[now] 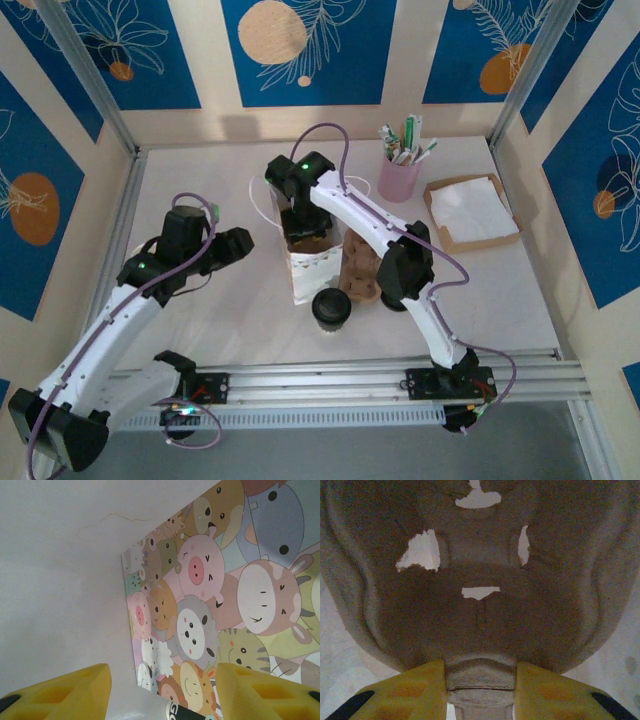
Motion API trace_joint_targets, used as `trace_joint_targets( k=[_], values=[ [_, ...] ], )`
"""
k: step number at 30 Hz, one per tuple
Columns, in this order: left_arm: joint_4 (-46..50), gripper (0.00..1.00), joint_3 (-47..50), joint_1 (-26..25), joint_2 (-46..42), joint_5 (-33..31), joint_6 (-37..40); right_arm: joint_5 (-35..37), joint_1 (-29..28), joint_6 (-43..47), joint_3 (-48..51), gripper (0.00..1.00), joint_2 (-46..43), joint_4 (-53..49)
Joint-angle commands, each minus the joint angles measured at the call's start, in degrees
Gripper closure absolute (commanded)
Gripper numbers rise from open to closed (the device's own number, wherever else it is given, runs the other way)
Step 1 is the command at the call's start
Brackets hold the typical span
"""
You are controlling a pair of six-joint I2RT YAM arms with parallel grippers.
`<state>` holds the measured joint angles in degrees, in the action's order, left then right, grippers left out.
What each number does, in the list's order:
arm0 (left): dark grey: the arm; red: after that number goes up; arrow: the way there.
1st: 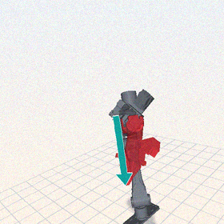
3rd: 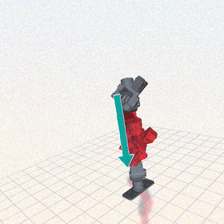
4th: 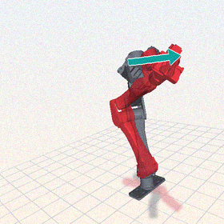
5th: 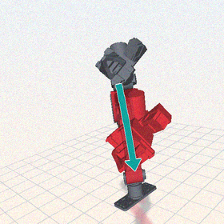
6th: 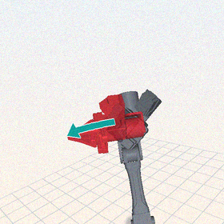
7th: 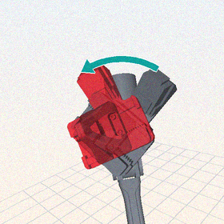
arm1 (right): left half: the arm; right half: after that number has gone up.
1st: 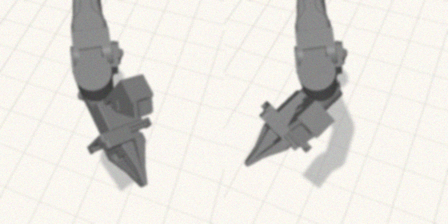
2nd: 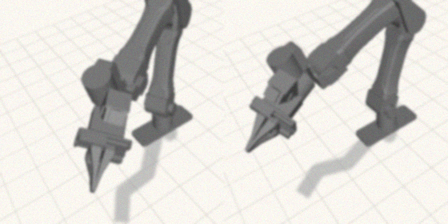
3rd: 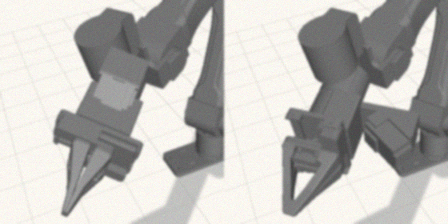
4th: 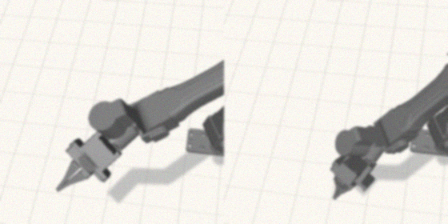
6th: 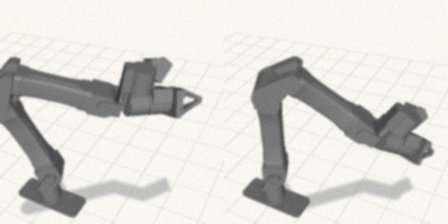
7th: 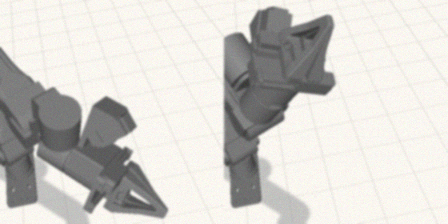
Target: Pack the takeout coffee
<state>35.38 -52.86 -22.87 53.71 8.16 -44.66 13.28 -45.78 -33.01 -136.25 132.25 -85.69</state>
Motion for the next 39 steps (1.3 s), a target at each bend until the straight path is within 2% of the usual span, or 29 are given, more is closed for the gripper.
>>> trace_joint_targets(
  k=[1,39],
  values=[
    [-0.66,0.43,0.26,0.9,-0.92,1.05,-0.32,-2.04,0.08,0.32,1.23,0.64,1.01,0.19],
    [-1.71,0.43,1.36,1.08,-0.74,1.15,-0.86,-0.8,-0.63,0.46,7.16,0.64,0.13,0.59]
  ],
)
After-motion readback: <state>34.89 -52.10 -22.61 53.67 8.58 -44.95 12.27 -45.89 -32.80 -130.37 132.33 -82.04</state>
